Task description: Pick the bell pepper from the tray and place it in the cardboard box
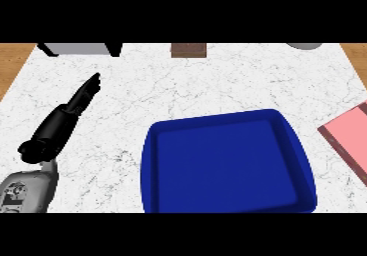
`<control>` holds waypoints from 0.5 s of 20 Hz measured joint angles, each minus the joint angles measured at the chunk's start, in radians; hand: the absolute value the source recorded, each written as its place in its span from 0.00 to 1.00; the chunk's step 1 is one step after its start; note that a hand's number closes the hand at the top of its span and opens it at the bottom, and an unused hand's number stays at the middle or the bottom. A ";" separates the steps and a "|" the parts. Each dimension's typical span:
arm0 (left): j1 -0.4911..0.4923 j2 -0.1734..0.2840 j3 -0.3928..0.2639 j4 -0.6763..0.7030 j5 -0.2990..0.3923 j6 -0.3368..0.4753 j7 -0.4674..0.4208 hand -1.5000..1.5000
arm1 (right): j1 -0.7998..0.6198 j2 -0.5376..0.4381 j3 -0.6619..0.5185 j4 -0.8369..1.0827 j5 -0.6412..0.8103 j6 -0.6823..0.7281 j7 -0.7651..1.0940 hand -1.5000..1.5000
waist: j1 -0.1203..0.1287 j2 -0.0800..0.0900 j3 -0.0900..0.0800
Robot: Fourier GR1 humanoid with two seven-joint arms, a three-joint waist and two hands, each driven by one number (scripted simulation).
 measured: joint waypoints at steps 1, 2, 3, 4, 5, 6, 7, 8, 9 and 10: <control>0.011 -0.007 -0.007 -0.017 -0.005 0.006 0.006 0.50 | 0.010 -0.017 0.000 0.026 -0.002 0.016 -0.020 1.00 | 0.001 -0.001 0.000; 0.020 -0.008 -0.010 -0.026 -0.006 0.005 0.009 0.50 | 0.027 -0.031 0.003 0.054 0.001 0.024 -0.044 1.00 | 0.001 -0.001 0.000; 0.021 -0.009 -0.009 -0.024 -0.007 0.005 0.006 0.50 | 0.036 -0.050 0.001 0.089 0.002 0.033 -0.065 1.00 | 0.000 -0.001 0.000; 0.020 -0.008 -0.009 -0.020 -0.006 0.002 0.004 0.50 | 0.036 -0.065 0.004 0.129 0.005 0.043 -0.080 0.00 | 0.001 0.000 0.000; 0.012 -0.005 -0.002 -0.014 -0.002 -0.003 0.004 0.50 | 0.035 -0.079 0.006 0.161 0.003 0.058 -0.099 0.00 | 0.001 0.000 0.000; 0.013 -0.011 -0.008 -0.014 -0.006 0.000 0.005 0.50 | 0.036 -0.092 0.009 0.195 -0.003 0.071 -0.129 0.00 | 0.001 0.000 0.000; 0.024 -0.008 -0.006 -0.014 -0.005 -0.004 -0.008 0.50 | 0.041 -0.103 0.014 0.217 -0.009 0.086 -0.163 0.00 | 0.001 0.000 0.000; 0.034 -0.008 -0.004 -0.025 -0.005 -0.003 -0.010 0.50 | 0.041 -0.109 0.019 0.227 -0.017 0.104 -0.187 0.00 | 0.001 -0.001 0.000; 0.023 -0.011 -0.003 -0.010 -0.009 0.003 -0.014 0.50 | 0.039 -0.121 0.021 0.256 -0.023 0.103 -0.229 0.00 | 0.001 0.000 0.000; 0.024 -0.012 -0.003 -0.007 -0.011 0.002 -0.017 0.50 | 0.041 -0.123 0.019 0.268 -0.034 0.104 -0.264 0.00 | 0.000 -0.001 0.000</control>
